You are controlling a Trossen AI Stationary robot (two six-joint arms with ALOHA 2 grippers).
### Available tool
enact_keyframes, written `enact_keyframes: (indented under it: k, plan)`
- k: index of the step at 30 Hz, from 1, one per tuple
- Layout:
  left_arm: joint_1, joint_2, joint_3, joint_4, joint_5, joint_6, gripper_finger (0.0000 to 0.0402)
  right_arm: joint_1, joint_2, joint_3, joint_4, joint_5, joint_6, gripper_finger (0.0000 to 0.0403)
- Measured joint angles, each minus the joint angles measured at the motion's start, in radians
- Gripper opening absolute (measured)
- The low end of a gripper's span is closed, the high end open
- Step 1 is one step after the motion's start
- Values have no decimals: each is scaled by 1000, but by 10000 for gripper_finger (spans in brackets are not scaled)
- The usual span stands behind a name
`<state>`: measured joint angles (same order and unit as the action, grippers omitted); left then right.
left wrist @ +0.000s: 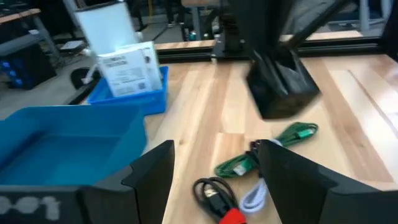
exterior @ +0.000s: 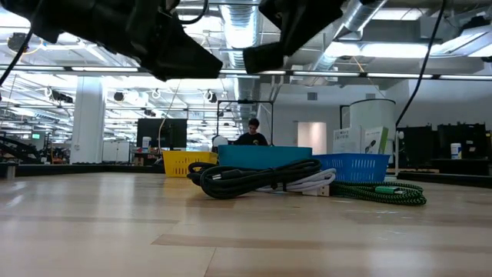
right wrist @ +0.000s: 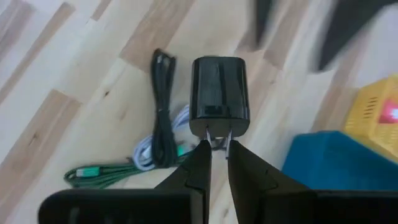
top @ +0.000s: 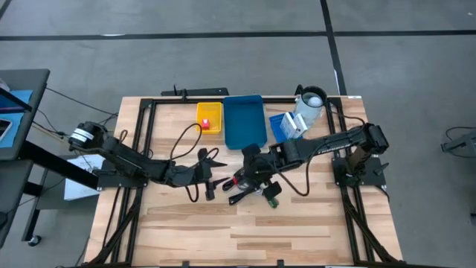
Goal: Pick and place items into bin
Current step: Put the black charger adapter into the yellow basket
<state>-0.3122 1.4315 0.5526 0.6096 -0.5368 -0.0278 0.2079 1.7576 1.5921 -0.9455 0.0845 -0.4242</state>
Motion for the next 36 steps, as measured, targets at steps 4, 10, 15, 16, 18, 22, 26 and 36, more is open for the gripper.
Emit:
enact_keyframes:
  k: [4,10,15,16,18,22,26,36]
  plan:
    - [0,41,17,17,18,12,225,-23,0,29,-15,0,-19,33]
    - [0,62,51,18,27,30,225,-54,0,53,-18,0,-39,34]
    - [0,62,80,35,35,75,225,-68,0,57,2,0,-59,33]
    - [1,62,87,38,46,79,225,-70,0,57,5,0,-59,34]
    - [5,61,95,39,47,83,225,-73,0,57,10,-1,-64,35]
    - [20,61,104,38,52,86,225,-73,0,57,22,-1,-76,33]
    - [38,61,104,37,61,84,225,-71,0,57,33,0,-81,34]
    - [78,61,104,37,117,73,225,-69,0,57,66,-3,-99,34]
